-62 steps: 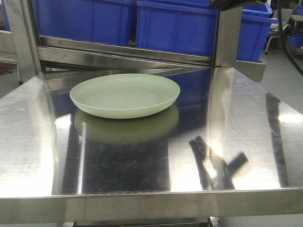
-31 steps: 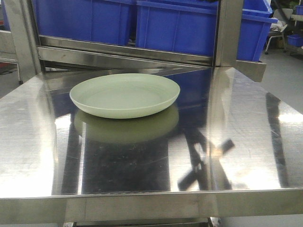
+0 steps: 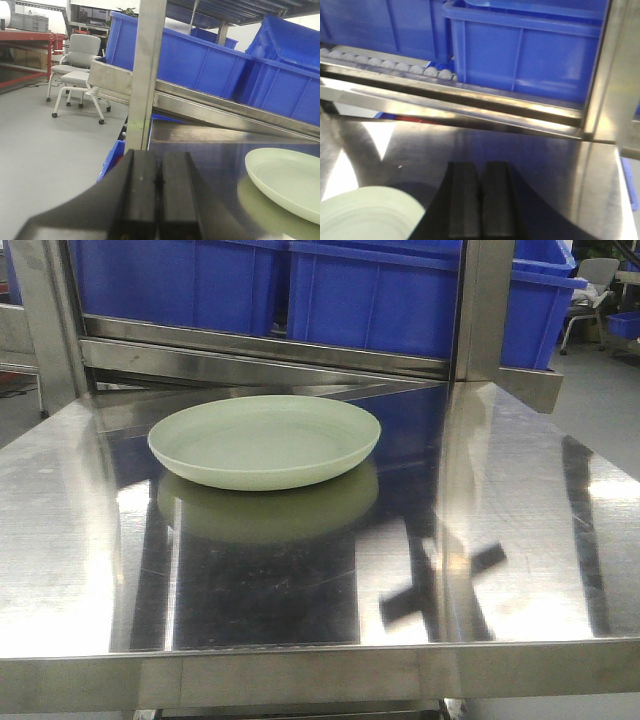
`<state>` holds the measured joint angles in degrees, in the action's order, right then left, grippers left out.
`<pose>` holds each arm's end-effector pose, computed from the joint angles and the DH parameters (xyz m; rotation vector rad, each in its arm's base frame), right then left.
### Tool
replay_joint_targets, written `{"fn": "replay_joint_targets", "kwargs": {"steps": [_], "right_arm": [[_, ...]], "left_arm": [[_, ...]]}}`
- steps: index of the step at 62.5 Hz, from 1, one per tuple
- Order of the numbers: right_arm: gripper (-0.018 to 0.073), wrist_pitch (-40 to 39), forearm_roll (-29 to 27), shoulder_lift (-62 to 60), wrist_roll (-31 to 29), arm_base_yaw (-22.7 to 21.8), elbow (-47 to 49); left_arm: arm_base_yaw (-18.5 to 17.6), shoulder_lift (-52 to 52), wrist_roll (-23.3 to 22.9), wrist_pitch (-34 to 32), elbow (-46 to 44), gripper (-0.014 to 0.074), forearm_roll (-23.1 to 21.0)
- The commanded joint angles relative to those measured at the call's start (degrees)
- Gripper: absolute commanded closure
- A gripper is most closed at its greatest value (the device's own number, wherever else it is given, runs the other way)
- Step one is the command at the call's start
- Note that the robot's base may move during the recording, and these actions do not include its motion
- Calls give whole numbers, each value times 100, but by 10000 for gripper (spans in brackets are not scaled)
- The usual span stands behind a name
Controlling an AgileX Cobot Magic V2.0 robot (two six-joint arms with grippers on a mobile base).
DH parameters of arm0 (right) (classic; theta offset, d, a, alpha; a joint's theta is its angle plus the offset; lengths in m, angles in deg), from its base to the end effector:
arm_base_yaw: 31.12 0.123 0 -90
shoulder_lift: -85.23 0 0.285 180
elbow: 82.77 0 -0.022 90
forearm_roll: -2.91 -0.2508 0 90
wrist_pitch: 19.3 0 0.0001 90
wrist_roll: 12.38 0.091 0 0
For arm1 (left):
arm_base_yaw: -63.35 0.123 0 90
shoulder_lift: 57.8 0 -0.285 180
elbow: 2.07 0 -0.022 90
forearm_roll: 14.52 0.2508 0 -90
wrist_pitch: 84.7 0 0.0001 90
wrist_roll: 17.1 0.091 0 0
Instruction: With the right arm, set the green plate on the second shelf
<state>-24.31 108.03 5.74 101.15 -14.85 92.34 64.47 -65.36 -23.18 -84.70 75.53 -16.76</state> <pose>0.3689 0.1156 0.3318 -0.1884 1.8688 0.3753 0.0562 0.0011 0.2112 -0.1224 1.4821 -0.1016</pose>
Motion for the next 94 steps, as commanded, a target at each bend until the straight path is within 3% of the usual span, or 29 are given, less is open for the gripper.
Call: {"fn": "replay_joint_targets", "kwargs": {"steps": [1, 9, 14, 22, 27, 34, 42, 49, 55, 62, 81, 94], "right_arm": [[506, -90, -8, -207, -32, -6, 235], [506, -211, -936, -163, -153, 42, 229], [501, -211, -1745, -100, -752, 149, 229], [439, -215, -3274, 113, -2847, 358, 225], [349, -80, -4295, 190, -4394, 528, 214], [281, 390, -5315, 205, -6299, 571, 214], [279, 1152, -6591, 205, -7634, 565, 214], [279, 1455, -7865, 216, -8412, 649, 214], [279, 1464, -8613, 316, -9057, 767, 214], [279, 1444, -9159, 498, -9383, 869, 262], [276, 1429, -9253, 878, -9402, 894, 496], [194, 1699, -9987, 1308, -9392, 829, 838]], "left_arm": [[2, 103, -17, -464, 234, 466, -34], [2, 103, -17, -464, 234, 466, -34], [2, 103, -17, -464, 234, 466, -34], [2, 103, -17, -464, 234, 466, -34], [2, 103, -17, -464, 234, 466, -34], [2, 103, -17, -464, 234, 466, -34], [2, 103, -17, -464, 234, 466, -34], [2, 103, -17, -464, 234, 466, -34], [2, 103, -17, -464, 234, 466, -34], [2, 103, -17, -464, 234, 466, -34], [2, 103, -17, -464, 234, 466, -34], [2, 103, -17, -464, 234, 466, -34]]}}
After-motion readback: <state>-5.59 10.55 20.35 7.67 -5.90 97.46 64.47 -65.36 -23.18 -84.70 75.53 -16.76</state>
